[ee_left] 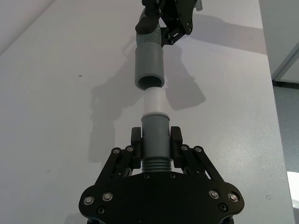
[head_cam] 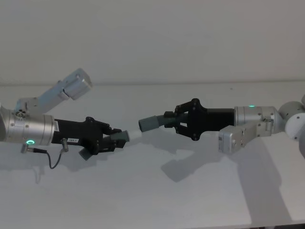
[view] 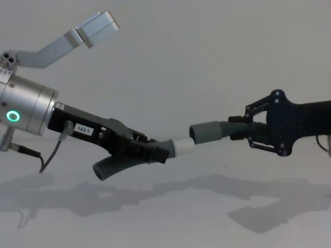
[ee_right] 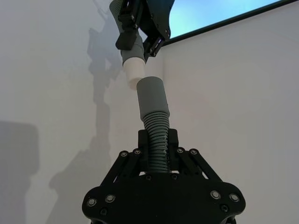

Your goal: Use both hands to pick up one end of the pipe from the table, align the ends, and insert them.

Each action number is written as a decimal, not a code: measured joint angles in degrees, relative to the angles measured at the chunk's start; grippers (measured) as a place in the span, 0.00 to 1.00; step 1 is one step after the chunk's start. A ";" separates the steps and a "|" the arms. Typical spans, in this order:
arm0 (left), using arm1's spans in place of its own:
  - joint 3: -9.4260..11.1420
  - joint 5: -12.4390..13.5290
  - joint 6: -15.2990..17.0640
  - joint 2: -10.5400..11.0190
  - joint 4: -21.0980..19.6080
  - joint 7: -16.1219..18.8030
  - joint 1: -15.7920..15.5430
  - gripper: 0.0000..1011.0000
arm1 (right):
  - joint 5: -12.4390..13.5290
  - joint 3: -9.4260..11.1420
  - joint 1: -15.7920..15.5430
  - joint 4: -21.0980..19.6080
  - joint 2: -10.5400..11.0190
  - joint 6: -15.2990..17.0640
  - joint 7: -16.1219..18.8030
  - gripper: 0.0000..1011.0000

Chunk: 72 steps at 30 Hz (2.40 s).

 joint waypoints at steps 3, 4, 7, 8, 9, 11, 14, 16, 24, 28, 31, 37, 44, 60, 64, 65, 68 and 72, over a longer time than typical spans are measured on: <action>0.13 -0.12 -0.03 0.07 0.05 0.07 -0.08 0.32 | 0.04 -0.02 0.02 0.04 0.00 0.00 0.03 0.21; 0.13 -0.12 -0.03 0.07 0.05 0.07 -0.08 0.32 | 0.05 -0.02 0.03 0.05 0.00 0.00 0.03 0.21; 0.21 -0.20 -0.05 0.10 0.08 0.11 -0.12 0.32 | 0.06 -0.02 0.04 0.07 0.00 0.00 0.06 0.21; 0.25 -0.24 -0.06 0.11 0.09 0.12 -0.14 0.32 | 0.07 -0.02 0.04 0.07 0.00 0.00 0.06 0.21; 0.26 -0.25 -0.06 0.12 0.10 0.13 -0.14 0.32 | 0.08 -0.02 0.05 0.08 0.00 0.00 0.07 0.21; 0.31 -0.29 -0.07 0.13 0.11 0.14 -0.15 0.32 | 0.09 -0.02 0.05 0.09 0.00 0.00 0.07 0.21; 0.34 -0.33 -0.09 0.14 0.13 0.15 -0.17 0.32 | 0.12 -0.02 0.07 0.10 0.00 0.00 0.07 0.21; 0.36 -0.35 -0.09 0.14 0.14 0.16 -0.18 0.32 | 0.14 -0.02 0.07 0.12 0.00 0.00 0.07 0.21; 0.41 -0.41 -0.10 0.18 0.18 0.21 -0.23 0.32 | 0.16 -0.02 0.08 0.15 0.00 0.00 0.07 0.21; 0.43 -0.43 -0.11 0.20 0.18 0.23 -0.24 0.32 | 0.16 -0.02 0.08 0.15 0.00 0.00 0.07 0.21; 0.45 -0.45 -0.11 0.21 0.18 0.23 -0.24 0.32 | 0.16 -0.02 0.08 0.15 0.00 0.00 0.06 0.21; 0.48 -0.46 -0.11 0.21 0.18 0.23 -0.24 0.32 | 0.16 -0.02 0.08 0.15 0.00 0.00 0.06 0.21; 0.48 -0.46 -0.11 0.21 0.18 0.22 -0.24 0.32 | 0.16 -0.02 0.08 0.13 0.02 0.00 0.05 0.21; 0.48 -0.46 -0.10 0.21 0.17 0.22 -0.24 0.32 | 2.19 0.03 -2.22 -5.05 2.66 2.81 0.94 0.21; 0.48 -0.45 -0.10 0.21 0.18 0.22 -0.24 0.32 | 4.61 -0.35 -3.14 -7.00 3.93 3.79 2.27 0.21; 0.48 -0.45 -0.10 0.21 0.18 0.22 -0.24 0.32 | 5.16 -0.41 -3.23 -7.18 4.07 3.95 2.59 0.21; 0.48 -0.45 -0.10 0.21 0.17 0.22 -0.24 0.32 | 8.79 -1.11 -3.93 -8.62 5.18 4.62 4.46 0.21; 0.48 -0.45 -0.10 0.21 0.18 0.22 -0.23 0.32 | 12.86 -2.01 -4.60 -9.84 6.18 5.35 6.44 0.21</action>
